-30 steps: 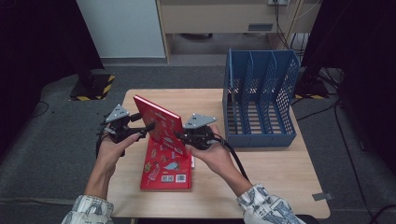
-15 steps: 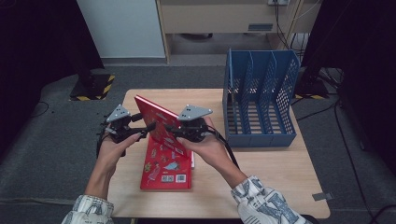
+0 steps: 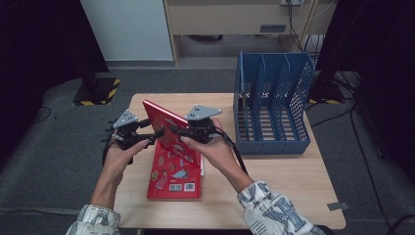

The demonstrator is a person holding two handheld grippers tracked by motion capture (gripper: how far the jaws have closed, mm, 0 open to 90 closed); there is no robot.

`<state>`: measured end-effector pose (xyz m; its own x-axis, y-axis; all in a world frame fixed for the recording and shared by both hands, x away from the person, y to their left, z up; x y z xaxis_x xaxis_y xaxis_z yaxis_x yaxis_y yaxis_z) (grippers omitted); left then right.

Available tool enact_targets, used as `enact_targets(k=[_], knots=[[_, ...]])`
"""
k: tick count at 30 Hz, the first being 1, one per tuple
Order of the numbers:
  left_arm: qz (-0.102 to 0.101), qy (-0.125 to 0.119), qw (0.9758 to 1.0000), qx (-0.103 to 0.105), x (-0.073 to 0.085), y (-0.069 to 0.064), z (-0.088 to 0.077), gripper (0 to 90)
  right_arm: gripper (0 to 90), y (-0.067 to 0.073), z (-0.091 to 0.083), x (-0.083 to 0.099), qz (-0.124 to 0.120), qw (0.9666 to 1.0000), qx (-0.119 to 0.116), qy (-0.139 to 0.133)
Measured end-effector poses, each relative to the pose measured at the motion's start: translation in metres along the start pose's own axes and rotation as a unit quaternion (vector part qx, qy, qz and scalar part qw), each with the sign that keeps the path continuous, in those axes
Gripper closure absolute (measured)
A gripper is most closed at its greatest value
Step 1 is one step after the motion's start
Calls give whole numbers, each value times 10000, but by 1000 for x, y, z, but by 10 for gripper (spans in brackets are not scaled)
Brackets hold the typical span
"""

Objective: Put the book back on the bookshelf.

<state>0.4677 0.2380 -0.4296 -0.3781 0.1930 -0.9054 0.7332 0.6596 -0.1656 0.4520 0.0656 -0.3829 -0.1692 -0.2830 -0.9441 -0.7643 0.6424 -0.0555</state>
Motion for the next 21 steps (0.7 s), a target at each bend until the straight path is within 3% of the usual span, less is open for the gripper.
enact_targets(k=[6, 21], knots=[[-12, -2, 10000, 6, 0, -1, 1, 245, 717, 0, 0, -4, 24, 10000, 40, -57], [1, 22, 10000, 7, 0, -1, 1, 242, 776, 0, 6, -7, 77, 9999, 61, -98]])
Point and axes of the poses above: each handheld gripper's, and its own axes: z roughly forward along the jaws, x roughly out of its underside, y roughly to its left, the point moved 6 cm from there along z, roughly forward along the jaws, and after that the axes turned 10 degrees about x, right-handed, at the moved point
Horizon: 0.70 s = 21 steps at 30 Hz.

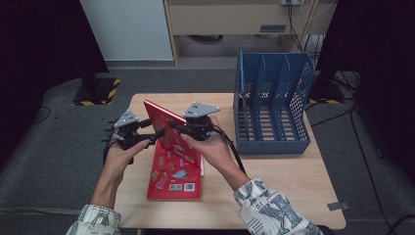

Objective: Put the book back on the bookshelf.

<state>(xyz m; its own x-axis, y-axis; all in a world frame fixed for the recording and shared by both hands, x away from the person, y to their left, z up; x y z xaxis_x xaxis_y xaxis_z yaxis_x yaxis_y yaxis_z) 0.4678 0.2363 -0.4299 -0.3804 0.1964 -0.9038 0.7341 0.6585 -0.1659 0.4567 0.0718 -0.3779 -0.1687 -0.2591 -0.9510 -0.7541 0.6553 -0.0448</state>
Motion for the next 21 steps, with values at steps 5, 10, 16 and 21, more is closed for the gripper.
enact_targets(k=[5, 10, 16, 21], knots=[[-30, 13, 10000, 18, 4, 1, -1, 225, 788, -1, -1, 0, -29, 10000, -33, -4], [-171, 66, 9998, -52, 19, 8, -4, 185, 792, -2, -2, 0, -52, 9999, -81, 28], [-334, 207, 9988, -292, 40, 21, -10, 156, 794, -8, -6, -1, 86, 10000, -33, 6], [-413, 382, 9966, -602, 57, 32, -12, 99, 794, -12, -12, -1, 118, 9999, 16, -4]])
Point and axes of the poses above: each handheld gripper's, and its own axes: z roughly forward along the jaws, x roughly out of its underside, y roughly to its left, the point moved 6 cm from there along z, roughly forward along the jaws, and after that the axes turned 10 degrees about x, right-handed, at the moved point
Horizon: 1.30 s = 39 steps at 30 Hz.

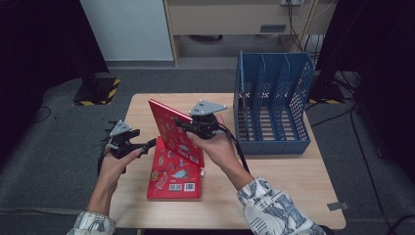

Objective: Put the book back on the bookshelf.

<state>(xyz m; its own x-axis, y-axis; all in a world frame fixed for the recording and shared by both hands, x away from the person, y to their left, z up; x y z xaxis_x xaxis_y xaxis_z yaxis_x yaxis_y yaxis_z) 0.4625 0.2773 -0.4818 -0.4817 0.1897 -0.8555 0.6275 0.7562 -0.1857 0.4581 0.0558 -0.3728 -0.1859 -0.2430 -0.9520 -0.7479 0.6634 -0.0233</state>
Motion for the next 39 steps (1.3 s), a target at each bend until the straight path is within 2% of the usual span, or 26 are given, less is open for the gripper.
enact_targets(k=[2, 6, 9, 13, 16, 25, 28, 34, 37, 39], knots=[[-68, 27, 9999, -143, 6, 4, 1, 64, 794, -2, -3, 0, 16, 10000, 20, -10], [-167, 120, 9996, -200, 18, 8, 3, 48, 794, -6, -11, -1, 58, 10000, 46, -50], [-164, 223, 9993, -258, 24, 10, 5, 40, 794, -9, -17, -2, 70, 9999, 61, -86], [-115, 448, 9977, -489, 33, 13, 7, 39, 794, -13, -25, -4, 114, 9998, 102, -119], [-204, 411, 9972, -595, 38, 17, 7, 39, 794, -16, -32, -4, 194, 9996, 116, -173], [-377, 351, 9947, -895, 50, 31, 0, 43, 794, -21, -55, 0, 239, 9993, 164, -247], [-365, 399, 9937, -983, 54, 32, -2, 43, 794, -22, -61, 1, 253, 9992, 163, -260], [-424, 435, 9930, -1013, 63, 32, -3, 45, 794, -23, -72, 5, 226, 9992, 151, -290], [-334, 463, 9925, -1078, 64, 32, -5, 45, 794, -23, -79, 7, 237, 9991, 152, -319], [-353, 487, 9919, -1119, 67, 33, -9, 44, 794, -24, -83, 8, 238, 9990, 162, -336]])
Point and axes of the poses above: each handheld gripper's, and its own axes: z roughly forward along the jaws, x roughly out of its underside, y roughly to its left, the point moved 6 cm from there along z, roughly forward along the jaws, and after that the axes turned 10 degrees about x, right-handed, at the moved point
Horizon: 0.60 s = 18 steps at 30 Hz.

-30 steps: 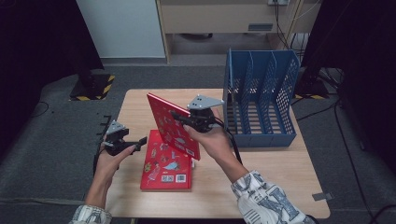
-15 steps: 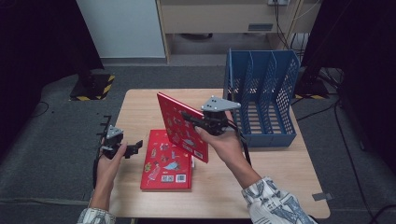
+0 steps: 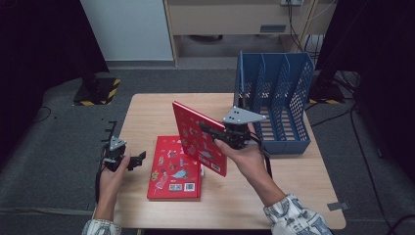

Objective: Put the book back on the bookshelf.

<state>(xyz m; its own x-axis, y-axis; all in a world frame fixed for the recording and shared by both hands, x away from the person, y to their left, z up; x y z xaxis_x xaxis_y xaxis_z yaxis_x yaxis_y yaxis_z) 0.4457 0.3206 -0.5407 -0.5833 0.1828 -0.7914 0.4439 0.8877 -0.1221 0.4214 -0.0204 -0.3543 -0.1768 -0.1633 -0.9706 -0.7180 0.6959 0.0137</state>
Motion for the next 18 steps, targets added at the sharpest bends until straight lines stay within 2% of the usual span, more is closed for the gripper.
enact_targets(k=[4, 8, 18], knots=[[-111, -33, 9999, -62, 6, 5, -4, 44, 794, -3, -10, 3, 46, 10000, 21, -28], [-193, 44, 9997, -132, 13, 8, -5, 45, 794, -7, -19, 7, 60, 10000, 41, -25], [-121, 82, 9997, -188, 15, 5, -4, 47, 794, -19, -46, 24, 165, 9998, 120, 34]])
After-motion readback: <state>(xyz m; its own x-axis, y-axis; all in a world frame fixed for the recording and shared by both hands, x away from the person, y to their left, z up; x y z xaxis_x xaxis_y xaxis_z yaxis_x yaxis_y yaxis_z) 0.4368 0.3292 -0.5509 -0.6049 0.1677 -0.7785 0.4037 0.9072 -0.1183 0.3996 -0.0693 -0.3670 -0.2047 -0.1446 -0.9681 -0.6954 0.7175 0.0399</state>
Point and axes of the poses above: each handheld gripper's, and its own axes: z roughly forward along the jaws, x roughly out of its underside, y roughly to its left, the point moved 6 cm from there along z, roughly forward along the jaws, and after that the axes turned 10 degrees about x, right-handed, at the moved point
